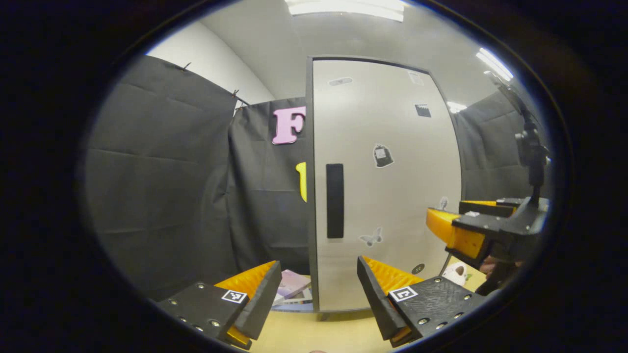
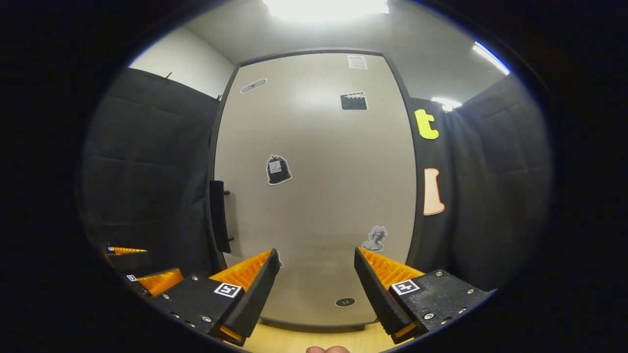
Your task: Open the cabinet door with the right hand, grasp the bottle in the cabinet with the left hand and place it on the coaster, then close the cabinet door with the right hand.
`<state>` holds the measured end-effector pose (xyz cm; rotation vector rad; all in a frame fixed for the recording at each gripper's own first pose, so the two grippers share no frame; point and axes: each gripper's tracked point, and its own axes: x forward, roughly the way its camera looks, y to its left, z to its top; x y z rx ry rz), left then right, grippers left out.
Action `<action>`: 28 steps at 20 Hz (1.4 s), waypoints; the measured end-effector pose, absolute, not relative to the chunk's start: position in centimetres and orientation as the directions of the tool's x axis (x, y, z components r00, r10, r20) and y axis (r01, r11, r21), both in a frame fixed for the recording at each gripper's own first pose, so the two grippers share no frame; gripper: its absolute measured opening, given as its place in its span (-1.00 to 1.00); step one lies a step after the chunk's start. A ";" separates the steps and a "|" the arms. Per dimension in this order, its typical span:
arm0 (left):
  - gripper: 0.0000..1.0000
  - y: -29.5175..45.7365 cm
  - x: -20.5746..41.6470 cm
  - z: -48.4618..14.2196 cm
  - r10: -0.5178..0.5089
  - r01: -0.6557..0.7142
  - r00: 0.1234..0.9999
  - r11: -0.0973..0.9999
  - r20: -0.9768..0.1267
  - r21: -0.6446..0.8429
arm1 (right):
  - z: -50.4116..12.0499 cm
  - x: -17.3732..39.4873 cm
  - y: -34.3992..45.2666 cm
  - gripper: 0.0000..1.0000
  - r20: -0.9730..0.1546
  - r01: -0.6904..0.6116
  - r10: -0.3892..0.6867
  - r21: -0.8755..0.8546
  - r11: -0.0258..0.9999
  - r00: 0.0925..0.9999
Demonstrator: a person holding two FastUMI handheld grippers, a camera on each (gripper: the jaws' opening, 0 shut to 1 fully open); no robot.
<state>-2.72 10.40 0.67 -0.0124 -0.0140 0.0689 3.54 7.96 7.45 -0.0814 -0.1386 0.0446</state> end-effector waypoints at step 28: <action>0.78 23.4 -13.3 -7.4 0.221 -0.233 0.968 0.966 -0.115 -0.107 | 5.5 13.2 23.2 -0.50 -0.009 -0.173 0.174 -0.160 0.972 0.985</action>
